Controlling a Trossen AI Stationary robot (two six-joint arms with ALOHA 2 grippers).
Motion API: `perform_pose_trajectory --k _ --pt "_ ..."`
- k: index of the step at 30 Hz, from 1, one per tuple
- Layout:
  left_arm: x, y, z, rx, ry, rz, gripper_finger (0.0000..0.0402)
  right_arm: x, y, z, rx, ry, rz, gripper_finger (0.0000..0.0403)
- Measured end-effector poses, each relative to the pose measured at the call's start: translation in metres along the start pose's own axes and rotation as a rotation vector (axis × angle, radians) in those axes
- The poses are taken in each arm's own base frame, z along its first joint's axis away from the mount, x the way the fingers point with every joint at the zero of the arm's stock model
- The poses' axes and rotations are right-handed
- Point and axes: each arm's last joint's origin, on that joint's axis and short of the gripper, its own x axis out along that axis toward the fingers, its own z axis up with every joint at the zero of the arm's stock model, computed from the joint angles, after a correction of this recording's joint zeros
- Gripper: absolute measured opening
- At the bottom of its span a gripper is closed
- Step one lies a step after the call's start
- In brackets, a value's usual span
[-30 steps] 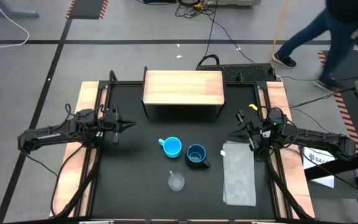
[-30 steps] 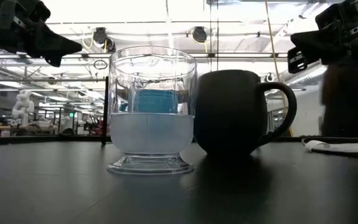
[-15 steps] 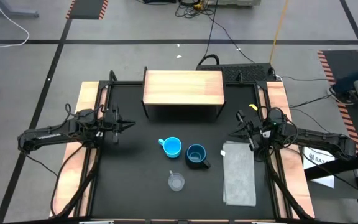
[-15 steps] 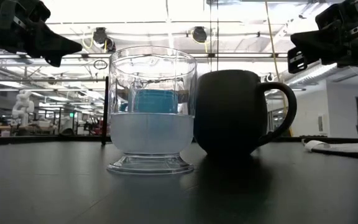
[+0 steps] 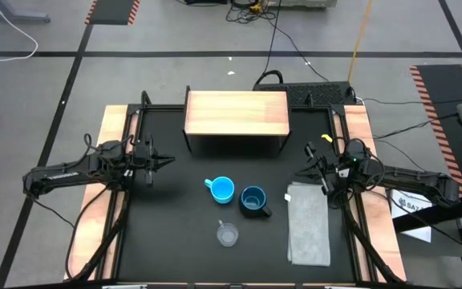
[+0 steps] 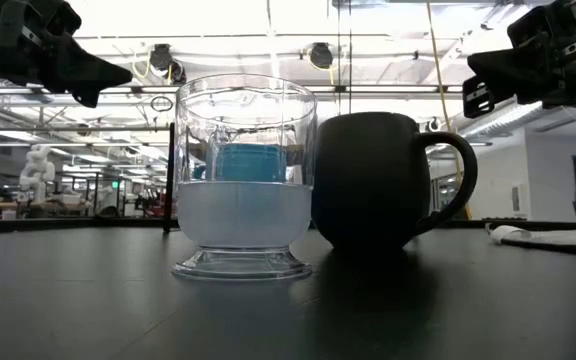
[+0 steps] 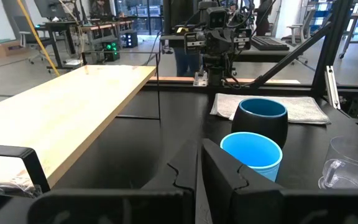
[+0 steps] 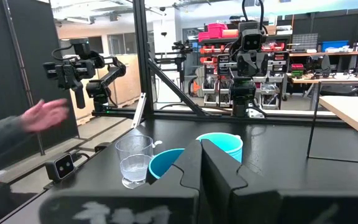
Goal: Stack small to large cups/mugs on shelf
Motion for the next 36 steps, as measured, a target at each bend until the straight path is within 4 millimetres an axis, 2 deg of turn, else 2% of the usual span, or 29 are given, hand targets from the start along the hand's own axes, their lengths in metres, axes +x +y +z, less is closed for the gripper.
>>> perform_pose_trajectory --k 14,36 --pt "0.000 0.000 0.000 0.000 0.000 0.000 0.0026 0.000 0.000 0.000 0.000 0.000 0.000 0.0000" --pt "-0.001 -0.001 0.011 -0.069 -0.114 -0.042 0.0026 0.000 0.000 0.001 -0.005 -0.006 0.001 0.0000"
